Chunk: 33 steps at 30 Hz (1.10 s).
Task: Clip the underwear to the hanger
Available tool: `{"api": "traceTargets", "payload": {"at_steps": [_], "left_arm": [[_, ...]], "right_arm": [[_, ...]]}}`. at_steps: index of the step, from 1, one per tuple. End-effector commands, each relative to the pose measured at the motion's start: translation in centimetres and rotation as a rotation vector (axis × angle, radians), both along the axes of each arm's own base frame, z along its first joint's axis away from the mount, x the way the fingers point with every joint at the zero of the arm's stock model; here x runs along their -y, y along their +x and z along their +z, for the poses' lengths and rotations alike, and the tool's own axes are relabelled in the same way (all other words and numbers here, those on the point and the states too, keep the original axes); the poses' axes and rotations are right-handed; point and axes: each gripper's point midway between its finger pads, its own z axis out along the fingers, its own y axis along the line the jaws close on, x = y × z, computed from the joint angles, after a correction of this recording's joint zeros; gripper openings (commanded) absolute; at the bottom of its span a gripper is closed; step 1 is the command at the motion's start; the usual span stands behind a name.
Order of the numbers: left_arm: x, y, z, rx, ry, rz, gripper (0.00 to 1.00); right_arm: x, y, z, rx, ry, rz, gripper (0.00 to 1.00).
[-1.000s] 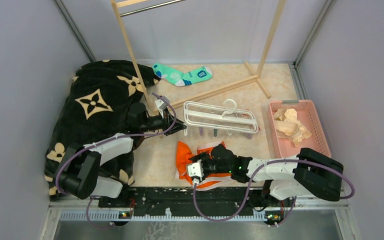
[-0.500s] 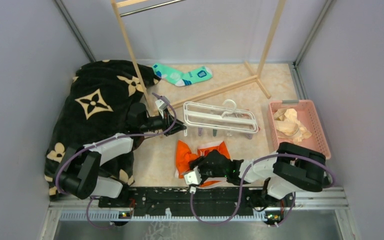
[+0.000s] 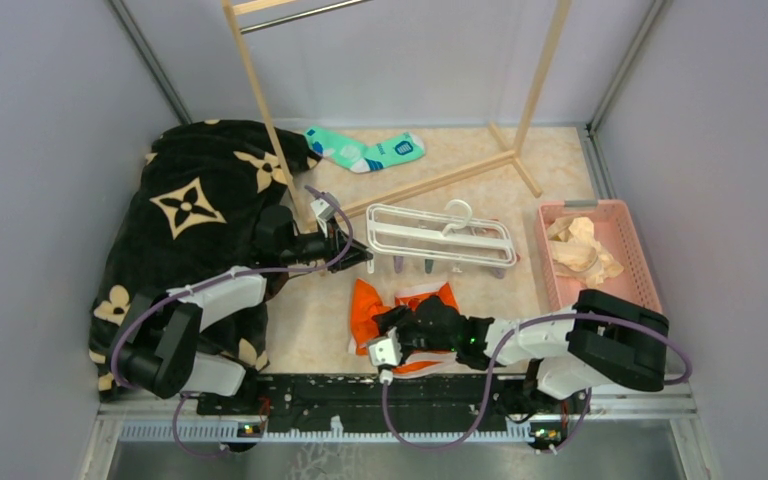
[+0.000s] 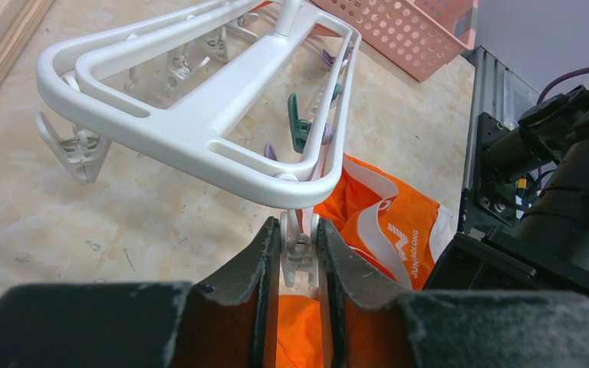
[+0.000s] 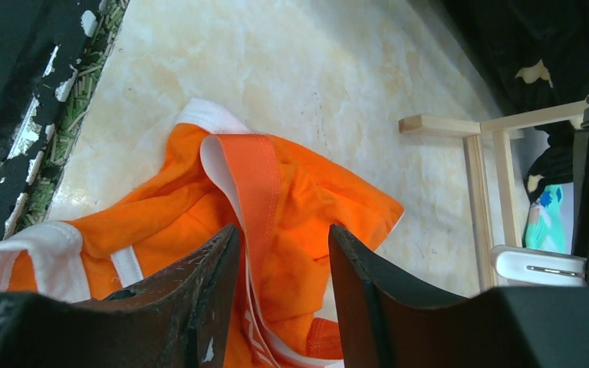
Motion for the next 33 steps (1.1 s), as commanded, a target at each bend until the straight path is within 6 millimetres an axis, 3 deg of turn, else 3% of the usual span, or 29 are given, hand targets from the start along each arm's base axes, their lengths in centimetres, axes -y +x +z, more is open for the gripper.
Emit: {"api": "traceTargets", "payload": {"at_steps": [1, 9, 18, 29, 33], "left_arm": [[0.3, 0.5, 2.2, 0.062, -0.031, -0.022, 0.00], [0.3, 0.5, 2.1, 0.054, -0.029, -0.023, 0.00], [0.2, 0.5, 2.1, 0.049, -0.028, -0.024, 0.00], [0.2, 0.4, 2.2, 0.045, -0.030, -0.028, 0.00], [0.3, 0.4, 2.2, 0.041, -0.033, -0.031, 0.00]], "right_arm": [[-1.4, -0.4, 2.5, 0.011, 0.061, 0.035, 0.47], [-2.0, 0.2, 1.5, 0.024, 0.045, 0.024, 0.45], [-3.4, 1.2, 1.4, 0.049, 0.065, 0.010, 0.34], [-2.9, 1.2, -0.4, 0.052, 0.016, 0.011, 0.29], [-2.9, 1.2, -0.3, 0.020, 0.023, -0.010, 0.17]]}}
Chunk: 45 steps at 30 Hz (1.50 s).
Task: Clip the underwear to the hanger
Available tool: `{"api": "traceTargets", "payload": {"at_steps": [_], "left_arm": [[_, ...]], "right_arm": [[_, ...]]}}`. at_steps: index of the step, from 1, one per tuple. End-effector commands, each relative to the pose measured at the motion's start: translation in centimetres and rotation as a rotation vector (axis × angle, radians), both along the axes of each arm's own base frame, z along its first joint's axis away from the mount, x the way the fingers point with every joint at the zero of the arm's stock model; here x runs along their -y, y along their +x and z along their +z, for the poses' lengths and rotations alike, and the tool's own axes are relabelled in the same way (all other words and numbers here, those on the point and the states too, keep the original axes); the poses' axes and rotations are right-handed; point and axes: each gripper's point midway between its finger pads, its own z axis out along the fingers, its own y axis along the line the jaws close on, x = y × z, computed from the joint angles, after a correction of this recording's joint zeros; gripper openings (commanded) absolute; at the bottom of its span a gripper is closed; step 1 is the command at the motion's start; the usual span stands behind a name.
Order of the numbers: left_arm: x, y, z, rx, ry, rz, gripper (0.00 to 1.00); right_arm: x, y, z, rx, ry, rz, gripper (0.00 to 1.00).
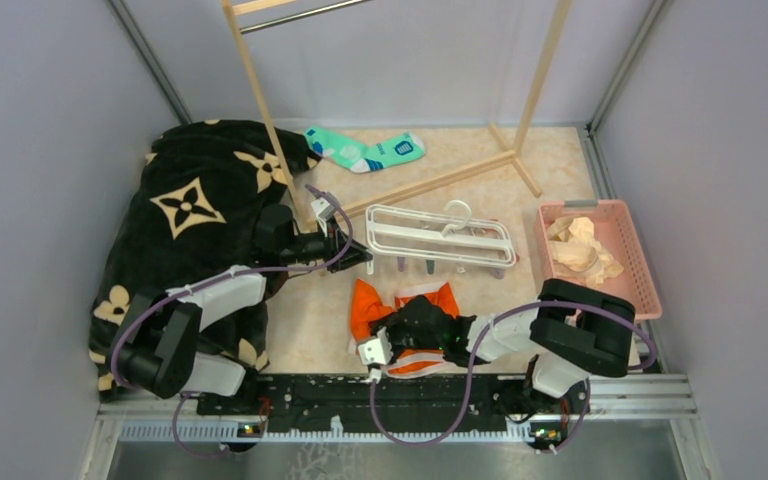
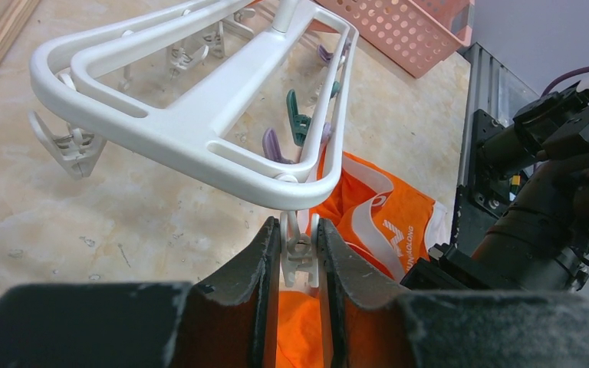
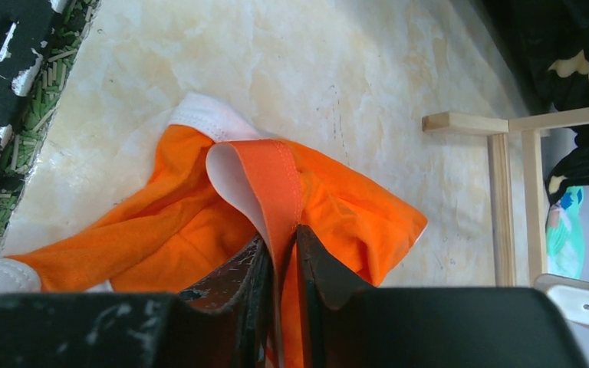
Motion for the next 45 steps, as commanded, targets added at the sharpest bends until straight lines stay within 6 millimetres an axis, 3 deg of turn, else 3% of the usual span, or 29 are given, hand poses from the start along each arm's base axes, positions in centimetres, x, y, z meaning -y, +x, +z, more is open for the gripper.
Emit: {"api": "traceTargets", "payload": {"at_steps": [1, 5, 17, 31, 45], "left_arm": [[0.4, 0.5, 2.4, 0.063, -0.040, -0.025, 0.00], [0.3, 0.4, 2.9, 0.087, -0.050, -0.024, 0.00], [0.4, -1.3, 3.9, 0.098, -0.122, -0.061, 0.00], [0.5, -2.3, 4.6, 0.124, -0.146, -0.107, 0.00], [0.5, -2.8, 4.8, 0.128, -0.126, -0.145, 0.00]], "right_arm": [[-1.5, 0.1, 2.0, -0.012, 0.079, -0.012, 0.12], [-1.9, 0.0, 3.8, -0.128, 0.143, -0.081, 0.01], [-0.7, 2.0, 8.1, -0.695, 0.299, -0.336, 0.00], [-0.5, 3.7, 9.1, -1.087, 0.288, -0.410, 0.00], [1.4, 6.1, 8.2, -1.164, 0.244, -0.579, 0.00]]}}
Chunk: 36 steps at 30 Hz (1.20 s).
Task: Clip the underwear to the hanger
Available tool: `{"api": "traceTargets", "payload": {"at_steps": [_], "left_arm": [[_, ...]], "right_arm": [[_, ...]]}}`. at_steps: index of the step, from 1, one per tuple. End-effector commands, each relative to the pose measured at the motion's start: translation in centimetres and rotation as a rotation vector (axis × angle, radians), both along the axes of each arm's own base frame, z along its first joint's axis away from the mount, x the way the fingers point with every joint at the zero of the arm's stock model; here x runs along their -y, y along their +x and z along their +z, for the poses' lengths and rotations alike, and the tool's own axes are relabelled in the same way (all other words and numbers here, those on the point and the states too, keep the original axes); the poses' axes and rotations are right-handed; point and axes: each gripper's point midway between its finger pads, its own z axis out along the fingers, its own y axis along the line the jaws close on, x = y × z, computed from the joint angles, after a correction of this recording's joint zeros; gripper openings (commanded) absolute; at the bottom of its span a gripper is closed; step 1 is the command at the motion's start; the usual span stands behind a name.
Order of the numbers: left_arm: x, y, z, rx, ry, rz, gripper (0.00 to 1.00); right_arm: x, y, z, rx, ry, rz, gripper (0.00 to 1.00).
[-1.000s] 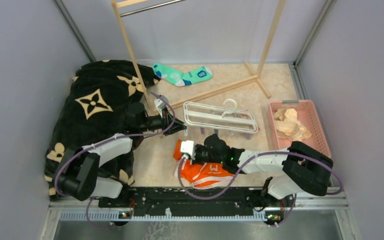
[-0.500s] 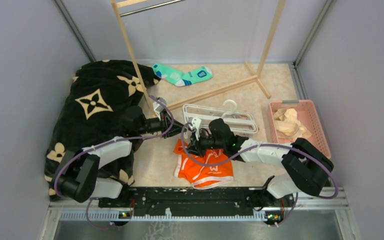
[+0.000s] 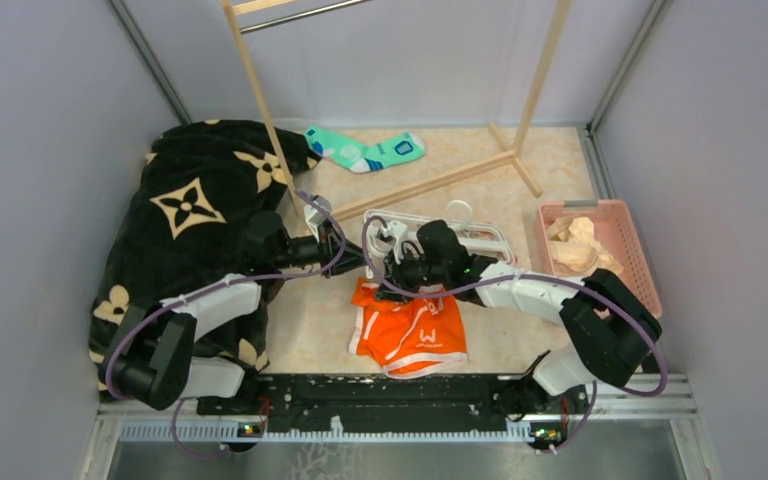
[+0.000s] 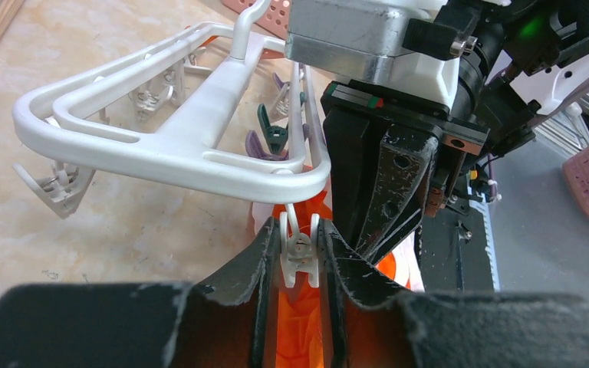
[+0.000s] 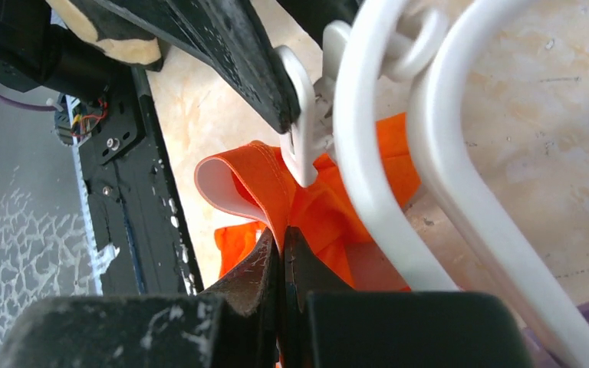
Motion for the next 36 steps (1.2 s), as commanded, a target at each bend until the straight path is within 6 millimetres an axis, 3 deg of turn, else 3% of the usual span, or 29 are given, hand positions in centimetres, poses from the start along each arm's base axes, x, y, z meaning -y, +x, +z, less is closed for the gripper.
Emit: {"api": "traceTargets", "payload": {"at_steps": [1, 16, 36], "left_arm": [[0.2, -0.3, 2.2, 0.079, -0.022, -0.052, 0.00], [0.4, 0.1, 1.7, 0.043, 0.020, -0.065, 0.00], [0.6, 0.3, 1.9, 0.032, 0.024, -0.066, 0.00]], "right_arm": [[-0.1, 1.3, 1.6, 0.017, 0.011, -0.029, 0.00], [-0.3, 3.2, 1.9, 0.066, -0.025, -0.048, 0.00], [-0.4, 3.5, -0.5, 0.020, -0.112, -0.027, 0.00]]}}
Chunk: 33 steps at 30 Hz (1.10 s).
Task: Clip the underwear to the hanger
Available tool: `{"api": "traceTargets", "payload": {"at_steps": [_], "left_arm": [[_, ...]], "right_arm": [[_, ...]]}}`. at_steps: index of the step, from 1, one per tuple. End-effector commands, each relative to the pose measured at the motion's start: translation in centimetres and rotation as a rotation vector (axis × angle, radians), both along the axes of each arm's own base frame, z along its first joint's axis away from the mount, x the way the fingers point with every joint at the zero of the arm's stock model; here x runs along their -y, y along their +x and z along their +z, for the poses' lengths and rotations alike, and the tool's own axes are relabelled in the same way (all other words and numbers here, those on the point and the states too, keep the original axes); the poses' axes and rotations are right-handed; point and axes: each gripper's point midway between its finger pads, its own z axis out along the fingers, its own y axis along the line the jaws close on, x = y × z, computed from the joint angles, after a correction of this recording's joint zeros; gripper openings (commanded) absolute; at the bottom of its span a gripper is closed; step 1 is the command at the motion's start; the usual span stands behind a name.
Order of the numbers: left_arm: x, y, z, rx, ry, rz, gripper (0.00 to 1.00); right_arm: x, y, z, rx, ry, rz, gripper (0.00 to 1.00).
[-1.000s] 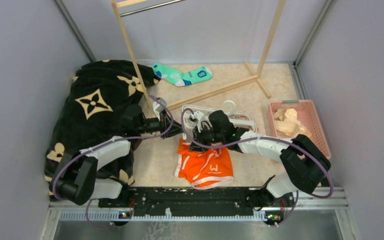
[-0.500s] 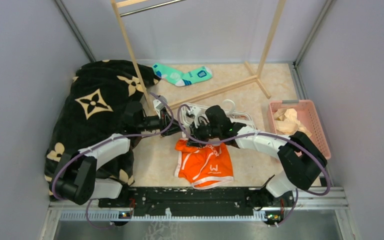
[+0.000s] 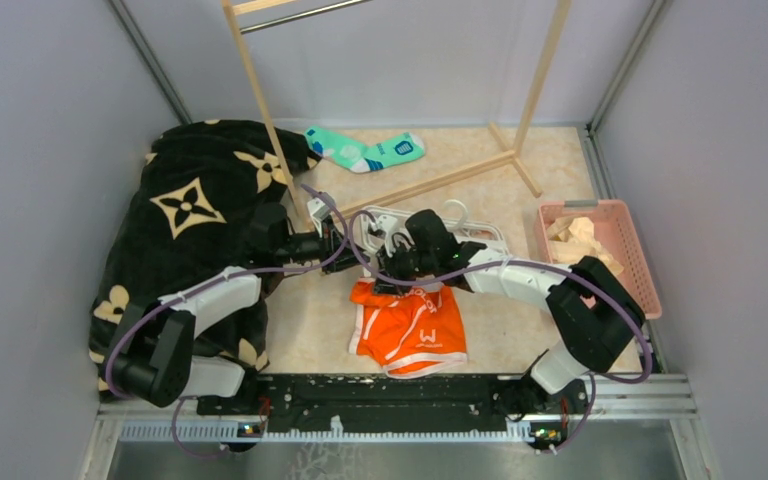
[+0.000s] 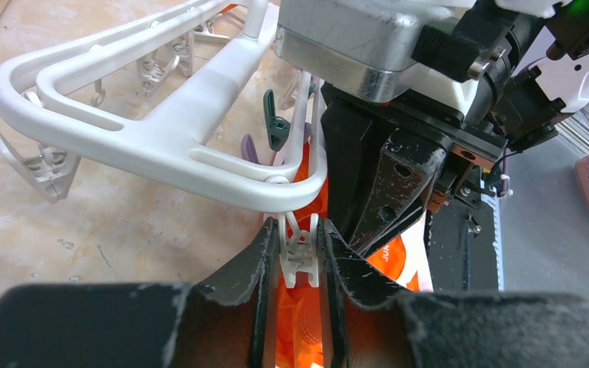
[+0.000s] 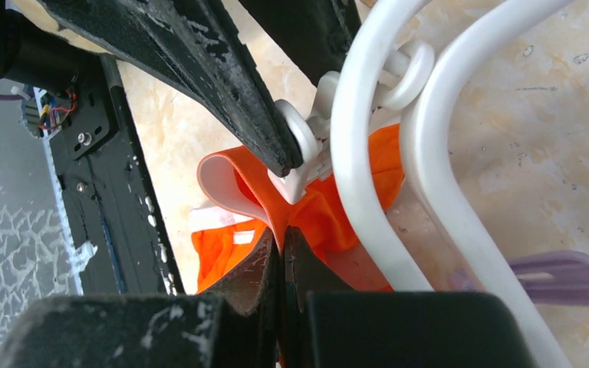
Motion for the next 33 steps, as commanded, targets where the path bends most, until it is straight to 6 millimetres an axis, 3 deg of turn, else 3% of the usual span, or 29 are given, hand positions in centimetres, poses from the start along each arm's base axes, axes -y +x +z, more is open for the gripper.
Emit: {"api": "traceTargets", "payload": {"at_steps": [1, 20, 33], "left_arm": [[0.9, -0.5, 3.2, 0.096, -0.055, -0.085, 0.00], [0.9, -0.5, 3.1, 0.095, -0.051, -0.088, 0.00], [0.8, -0.4, 2.6, 0.101, -0.021, -0.087, 0.00]], "right_arm": [[-0.1, 1.9, 0.3, 0.031, -0.022, -0.042, 0.00], [-0.3, 3.3, 1.1, 0.039, 0.001, -0.253, 0.00], [-0.1, 3.1, 1.7, 0.054, 0.003, -0.239, 0.00]]}}
